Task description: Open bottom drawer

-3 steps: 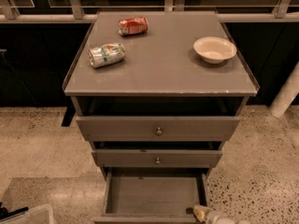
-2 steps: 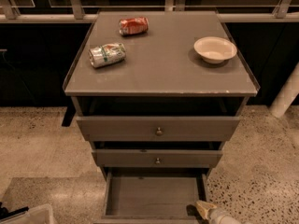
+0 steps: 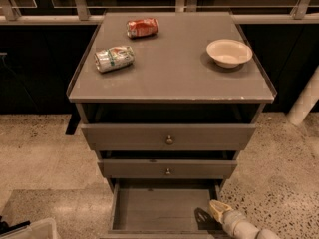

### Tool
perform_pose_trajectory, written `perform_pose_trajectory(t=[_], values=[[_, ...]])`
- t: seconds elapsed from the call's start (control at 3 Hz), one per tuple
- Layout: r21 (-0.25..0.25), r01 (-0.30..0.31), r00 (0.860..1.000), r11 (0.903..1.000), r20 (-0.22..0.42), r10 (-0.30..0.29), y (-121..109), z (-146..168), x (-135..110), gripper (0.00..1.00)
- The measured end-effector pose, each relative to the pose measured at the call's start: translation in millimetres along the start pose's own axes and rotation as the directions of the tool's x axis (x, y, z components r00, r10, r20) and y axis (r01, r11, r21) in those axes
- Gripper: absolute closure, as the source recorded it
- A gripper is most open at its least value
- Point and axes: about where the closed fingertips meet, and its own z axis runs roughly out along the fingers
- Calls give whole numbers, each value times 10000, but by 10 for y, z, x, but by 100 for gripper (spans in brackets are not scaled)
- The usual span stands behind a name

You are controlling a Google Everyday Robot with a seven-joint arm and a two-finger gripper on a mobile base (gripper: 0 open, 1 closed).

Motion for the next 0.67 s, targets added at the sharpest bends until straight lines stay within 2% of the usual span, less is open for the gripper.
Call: perform_pose_trajectory(t=[0.67], values=[[0, 0, 10000, 10000, 0, 0, 0, 0, 0, 36]])
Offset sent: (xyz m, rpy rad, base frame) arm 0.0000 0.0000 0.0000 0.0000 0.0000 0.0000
